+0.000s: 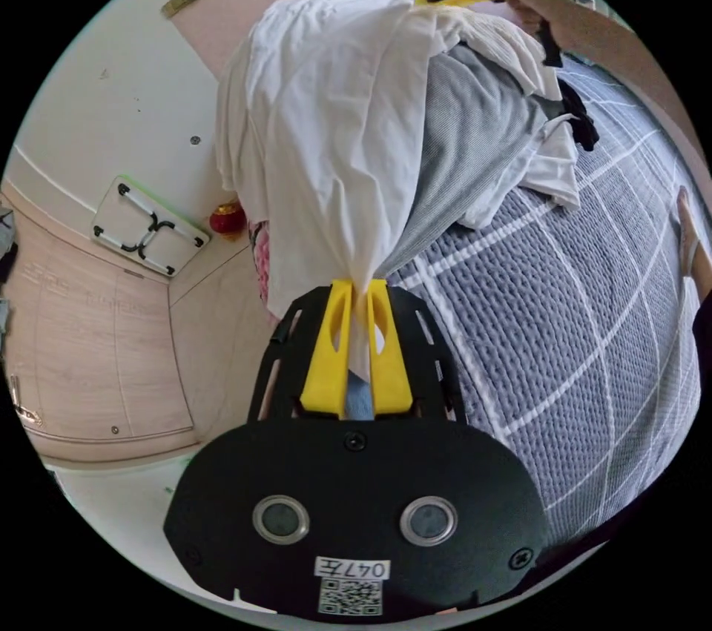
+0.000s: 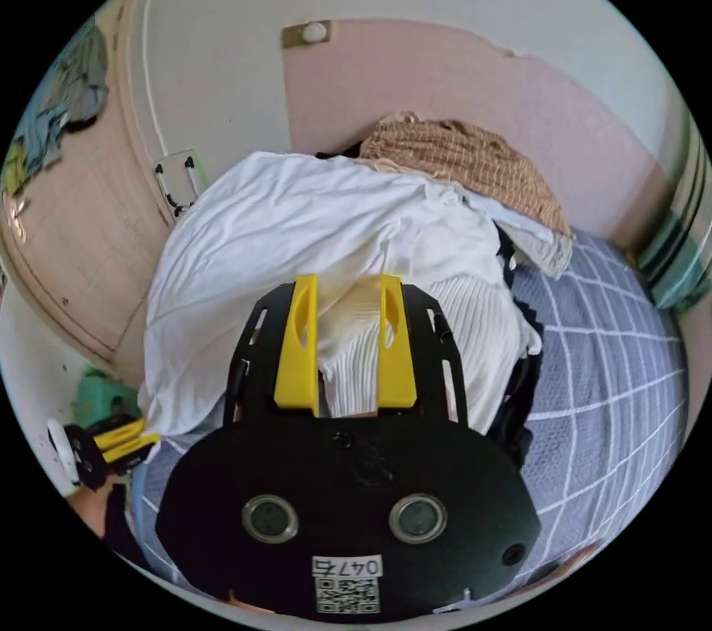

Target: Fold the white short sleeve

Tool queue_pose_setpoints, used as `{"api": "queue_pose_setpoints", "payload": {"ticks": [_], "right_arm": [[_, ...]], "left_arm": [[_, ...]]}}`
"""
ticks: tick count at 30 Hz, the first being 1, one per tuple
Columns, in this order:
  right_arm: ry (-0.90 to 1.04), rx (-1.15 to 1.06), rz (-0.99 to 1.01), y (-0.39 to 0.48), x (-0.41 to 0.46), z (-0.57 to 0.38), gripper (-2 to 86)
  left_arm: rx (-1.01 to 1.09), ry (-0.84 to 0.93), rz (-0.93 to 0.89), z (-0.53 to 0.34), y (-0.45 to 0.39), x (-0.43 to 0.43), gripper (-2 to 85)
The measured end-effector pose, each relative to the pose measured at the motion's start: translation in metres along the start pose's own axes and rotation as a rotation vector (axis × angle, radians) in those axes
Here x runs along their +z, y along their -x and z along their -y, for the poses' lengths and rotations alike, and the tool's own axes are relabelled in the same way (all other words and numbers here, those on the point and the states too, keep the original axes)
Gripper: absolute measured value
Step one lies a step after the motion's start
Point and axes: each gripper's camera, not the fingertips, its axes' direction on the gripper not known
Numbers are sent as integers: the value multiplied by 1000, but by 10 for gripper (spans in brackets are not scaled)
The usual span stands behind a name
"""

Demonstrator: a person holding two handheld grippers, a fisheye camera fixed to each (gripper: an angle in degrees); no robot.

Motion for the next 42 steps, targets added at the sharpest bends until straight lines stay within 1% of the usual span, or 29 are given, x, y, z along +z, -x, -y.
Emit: {"api": "queue_pose_setpoints", "payload": {"ticks": [2, 4, 6, 9, 15, 18, 19, 21, 25, 28, 30, 31, 32, 36, 38, 40, 42], "right_arm": [[15, 80, 4, -3, 15, 0, 39], [-26, 56, -28, 6, 12, -2, 13], [-37, 21, -61, 17, 7, -2, 4], [-76, 2, -74, 23, -15, -4, 1], [-125, -32, -18, 21, -86, -8, -1], [-117, -67, 41, 25, -121, -13, -1], [-108, -82, 66, 29, -133, -19, -1], [-100, -91, 80, 37, -150, -32, -1], [-123, -103, 122, 57, -192, -86, -1], [-100, -141, 126, 69, -224, -138, -1], [-55, -175, 102, 71, -241, -173, -1], [-22, -201, 73, 70, -250, -197, -1], [29, -223, 35, 66, -257, -220, -1], [190, -191, -22, 37, -267, -280, 0], [310, -140, -53, 13, -266, -311, 1], [384, -103, -32, -3, -261, -331, 4], [382, -29, -30, -16, -263, -345, 9]], "left_arm": [[-23, -21, -22, -2, 4, -10, 16], [-35, -44, -39, -5, 8, -25, 13], [-20, -72, -10, -7, 7, -49, 10], [19, -107, 47, -8, 0, -81, 8], [117, -144, 80, -15, -16, -157, 1], [119, -171, 90, -27, -17, -187, -4], [119, -165, 68, -30, -16, -190, -5], [98, -122, -61, -41, -11, -195, -7], [99, -72, -114, -63, -17, -202, -7], [179, -3, -221, -79, -35, -207, -7], [284, 44, -316, -92, -61, -211, -7], [310, 51, -340, -95, -68, -212, -7], [368, 65, -403, -100, -82, -214, -7], [521, 60, -654, -109, -136, -220, -3], [550, 63, -665, -110, -159, -218, 2], [549, 79, -650, -110, -178, -213, 14], [505, 76, -691, -113, -182, -211, 58]]}}
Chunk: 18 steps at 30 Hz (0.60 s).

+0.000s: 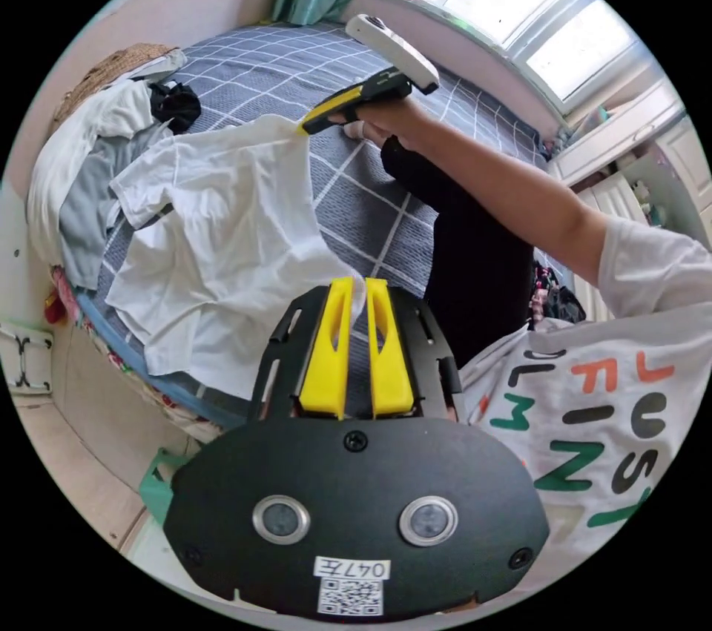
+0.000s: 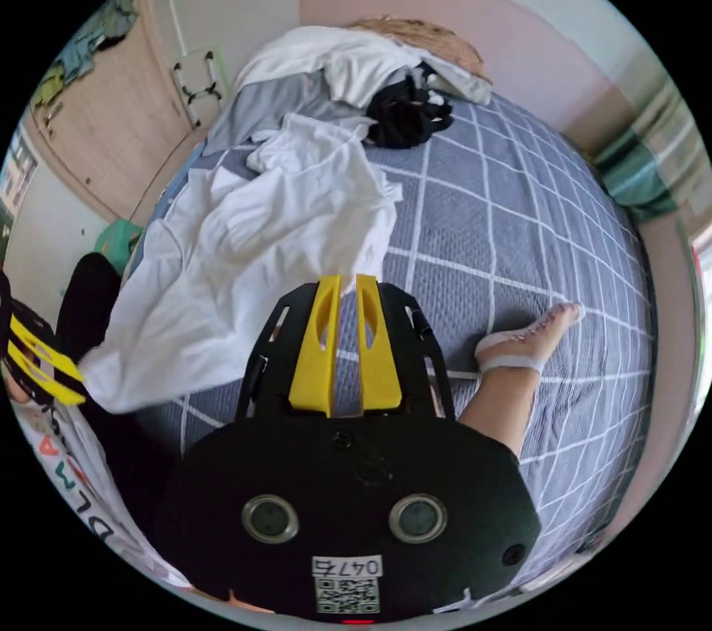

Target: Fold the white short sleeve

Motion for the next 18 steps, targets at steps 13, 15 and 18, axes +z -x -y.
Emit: {"api": "queue_pose_setpoints", "payload": {"ticks": [13, 15, 18], "right_arm": [[-251, -65, -30, 40, -53, -3, 15], [-228, -115, -32, 53, -48, 2, 19], [-212, -174, -30, 73, -44, 12, 25]], "left_arm": [[-185, -98, 264, -18, 8, -70, 84], [-220, -109, 325, -10, 24, -86, 76], [-268, -136, 389, 3, 48, -103, 70]]}}
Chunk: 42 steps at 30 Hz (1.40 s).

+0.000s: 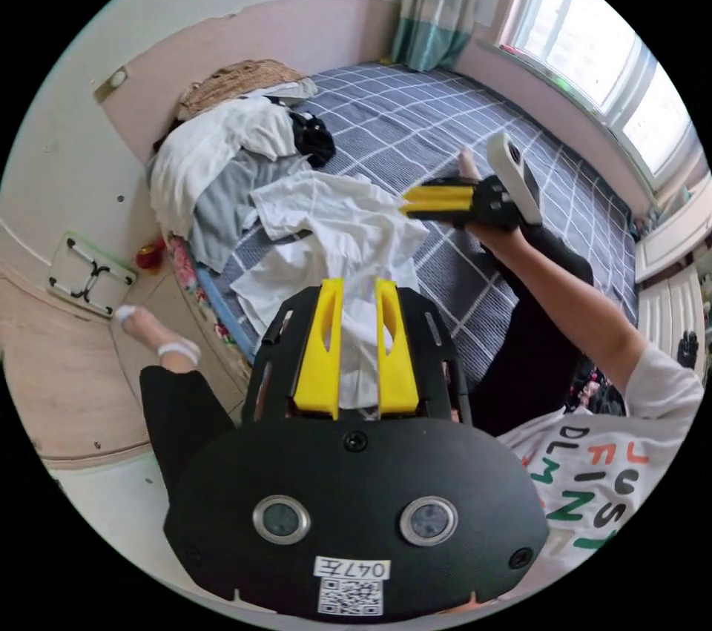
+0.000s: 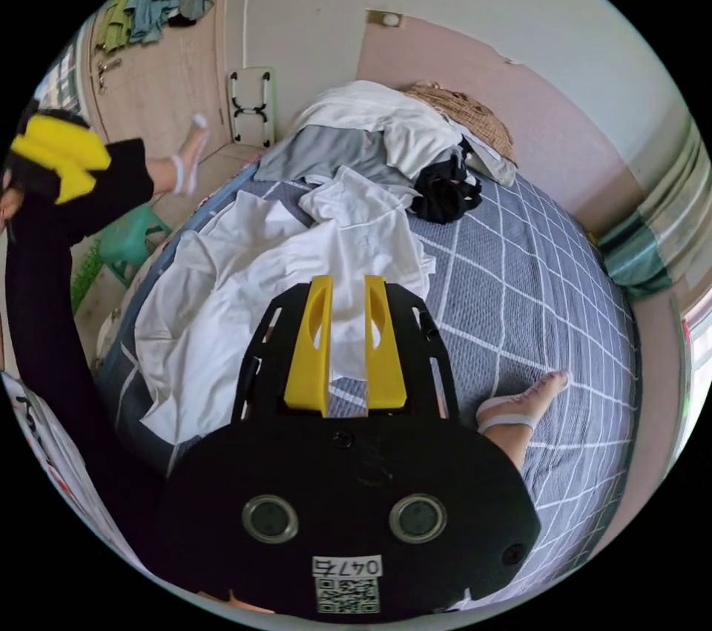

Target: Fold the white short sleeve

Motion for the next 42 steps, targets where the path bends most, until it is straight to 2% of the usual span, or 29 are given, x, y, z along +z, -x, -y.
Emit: {"api": "queue_pose_setpoints", "payload": {"ticks": [9, 14, 19, 23, 25, 27, 29, 31, 33, 35, 36, 38, 42], "right_arm": [[37, -75, 41, 31, 48, 61, 33], [48, -126, 54, 42, 108, 112, 43], [121, -213, 40, 59, 171, 153, 53], [176, -306, -13, 73, 206, 156, 13], [103, -295, -121, 70, 192, 150, 4], [33, -223, -112, 50, 161, 142, 1], [-58, -24, -129, 0, 101, 114, 0], [-55, 100, -191, -44, 58, 80, -1], [4, 193, -302, -86, 20, 38, 0], [170, 291, -379, -134, -17, -19, 1], [202, 310, -364, -143, -25, -33, 2], [396, 392, -242, -170, -44, -82, 10], [410, 452, -263, -178, -78, -136, 36]], "left_arm": [[-70, -91, 90, 47, 75, 24, 57], [-115, -52, -44, 63, 139, 85, 66], [-125, 35, -34, 55, 174, 142, 74], [-153, 74, -57, 50, 196, 167, 70], [-156, 63, -72, 53, 201, 169, 68], [-146, 53, -74, 56, 204, 166, 66], [-136, 55, -77, 59, 203, 166, 66], [-129, 56, -86, 63, 200, 168, 66], [-99, 74, -88, 74, 189, 174, 66], [-57, 90, -79, 88, 174, 179, 66], [-29, 100, -69, 99, 163, 184, 67], [15, 123, -64, 118, 146, 194, 69], [124, 195, -99, 166, 102, 228, 83]]}}
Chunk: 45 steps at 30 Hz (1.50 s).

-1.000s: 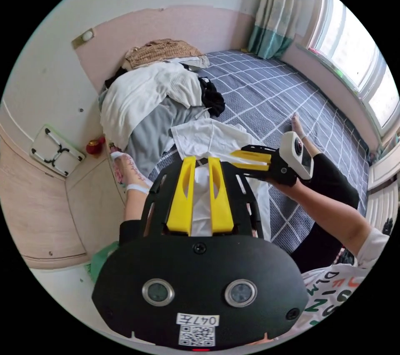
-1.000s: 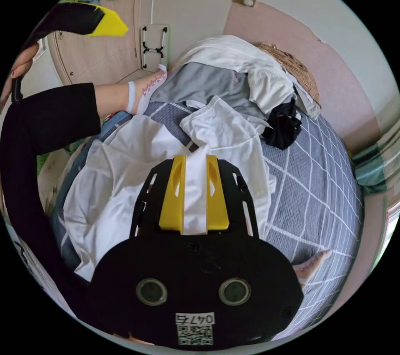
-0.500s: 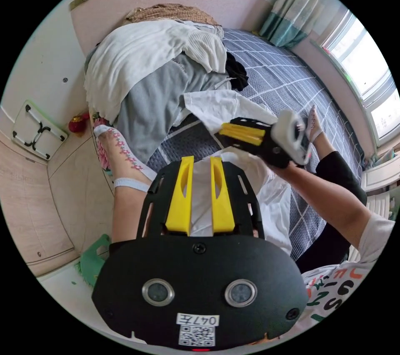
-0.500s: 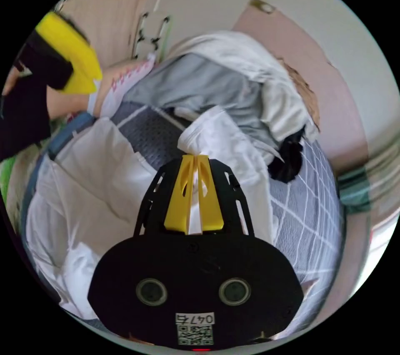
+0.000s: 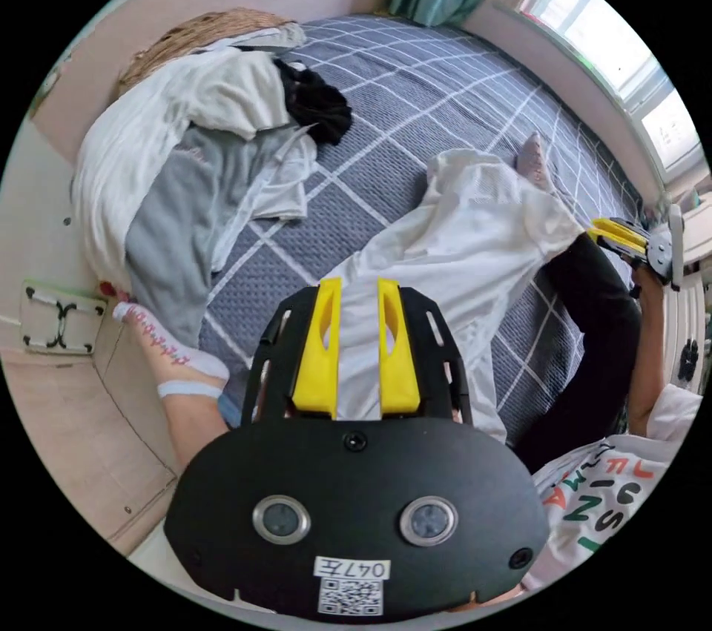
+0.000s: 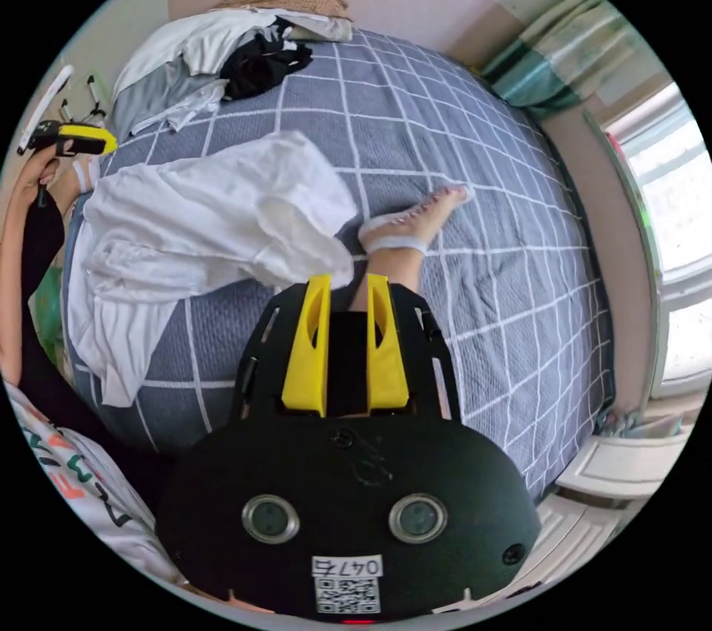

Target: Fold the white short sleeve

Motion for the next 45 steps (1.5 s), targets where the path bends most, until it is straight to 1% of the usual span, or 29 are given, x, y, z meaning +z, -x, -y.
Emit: {"api": "queue_pose_setpoints", "payload": {"ticks": [1, 3, 5, 9, 13, 15, 18, 19, 20, 21, 22, 24, 26, 27, 28, 29, 30, 32, 33, 34, 35, 36, 38, 39, 40, 41, 43, 45], "right_arm": [[-29, 19, -27, -10, -9, -10, 43], [-118, 30, -13, -25, -26, -18, 47], [-225, -5, 105, -39, -39, -7, 52], [-236, -76, 179, -46, -18, 42, 73], [-157, -149, 220, -51, 52, 101, 105], [-99, -163, 256, -56, 85, 116, 113], [50, -146, 344, -66, 135, 125, 113], [80, -140, 369, -66, 144, 123, 85], [44, -163, 329, -63, 137, 117, 32], [31, -194, 340, -60, 131, 114, 28], [-13, -211, 374, -56, 114, 110, 21], [-87, -244, 366, -48, 83, 105, 25], [-231, -272, 373, -45, 21, 102, 25], [-273, -276, 378, -46, 2, 102, 24], [-353, -289, 381, -48, -39, 101, 21], [-427, -311, 367, -49, -81, 100, 17], [-460, -321, 348, -49, -102, 100, 14], [-589, -366, 255, -50, -188, 99, 10], [-617, -370, 233, -52, -209, 99, 11], [-675, -365, 184, -55, -251, 101, 6], [-736, -339, 118, -60, -292, 104, 3], [-768, -324, 82, -62, -313, 105, 2], [-919, -225, -7, -80, -405, 100, 0], [-966, -203, -3, -86, -428, 95, 0], [-1052, -183, 28, -97, -472, 82, 1], [-1100, -203, 69, -104, -507, 68, 1], [-1101, -274, 138, -109, -542, 50, 3], [-1077, -359, 163, -107, -553, 30, 9]], "left_arm": [[15, 9, -1, 9, -5, 5, 85], [80, 54, -2, 45, -21, 26, 92], [124, 79, -12, 72, -32, 41, 97], [232, 103, -34, 124, -55, 68, 103], [274, 189, -111, 137, -65, 99, 128], [271, 185, -124, 127, -62, 105, 140], [245, 171, -167, 112, -42, 104, 160], [237, 174, -183, 109, -36, 104, 160], [226, 183, -221, 103, -27, 104, 160], [214, 188, -261, 96, -19, 103, 149], [205, 186, -278, 92, -16, 102, 144], [157, 105, -335, 76, -2, 82, 129], [121, 26, -358, 64, 8, 57, 122], [98, -16, -344, 55, 15, 38, 120], [90, -36, -328, 51, 18, 26, 120], [79, -71, -297, 42, 23, 3, 119], [68, -101, -272, 32, 28, -22, 119], [40, -151, -232, 17, 34, -63, 119], [19, -185, -204, 6, 35, -92, 118], [11, -203, -187, 0, 35, -107, 117], [-5, -241, -143, -12, 34, -139, 115], [-20, -284, -83, -24, 30, -171, 115], [-46, -360, 14, -41, 23, -222, 112], [-61, -412, 63, -52, 17, -253, 109], [-68, -436, 83, -56, 13, -267, 107], [-78, -478, 114, -64, 6, -292, 105], [-79, -526, 152, -72, -7, -321, 102], [-82, -542, 186, -76, -24, -339, 102]]}}
